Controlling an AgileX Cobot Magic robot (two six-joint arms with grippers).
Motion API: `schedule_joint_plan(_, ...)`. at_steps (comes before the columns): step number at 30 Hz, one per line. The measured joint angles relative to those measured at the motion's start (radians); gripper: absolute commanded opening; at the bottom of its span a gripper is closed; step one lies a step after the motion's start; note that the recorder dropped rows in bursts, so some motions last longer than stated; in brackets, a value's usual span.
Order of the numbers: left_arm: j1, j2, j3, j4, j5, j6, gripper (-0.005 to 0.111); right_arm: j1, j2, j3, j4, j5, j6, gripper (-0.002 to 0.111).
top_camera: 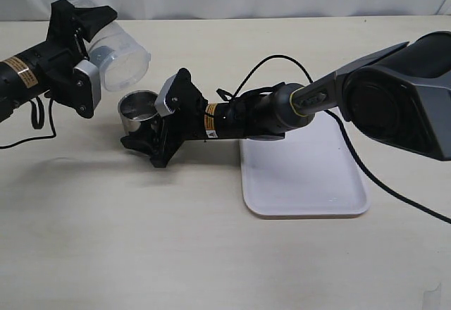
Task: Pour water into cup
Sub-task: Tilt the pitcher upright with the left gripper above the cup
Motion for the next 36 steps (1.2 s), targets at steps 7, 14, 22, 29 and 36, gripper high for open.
schedule_joint_plan(7,0.0,0.0,0.0,0.0,-0.004,0.002,0.0,0.0,0.0,0.0,0.0,0.0,0.0,0.004)
schedule_joint_plan(14,0.0,0.0,0.0,0.0,-0.011,0.004,0.0,0.0,0.0,0.0,0.0,0.0,0.0,0.004)
schedule_joint_plan(22,0.0,0.0,0.009,0.006,-0.054,0.004,0.0,0.0,0.0,0.0,0.0,0.0,0.0,0.004)
schedule_joint_plan(29,0.0,0.0,0.013,0.006,-0.071,0.004,0.0,0.0,0.0,0.0,0.0,0.0,0.0,0.004)
schedule_joint_plan(36,0.0,0.0,0.013,0.006,0.012,0.004,0.0,0.0,0.0,0.0,0.0,0.0,0.0,0.004)
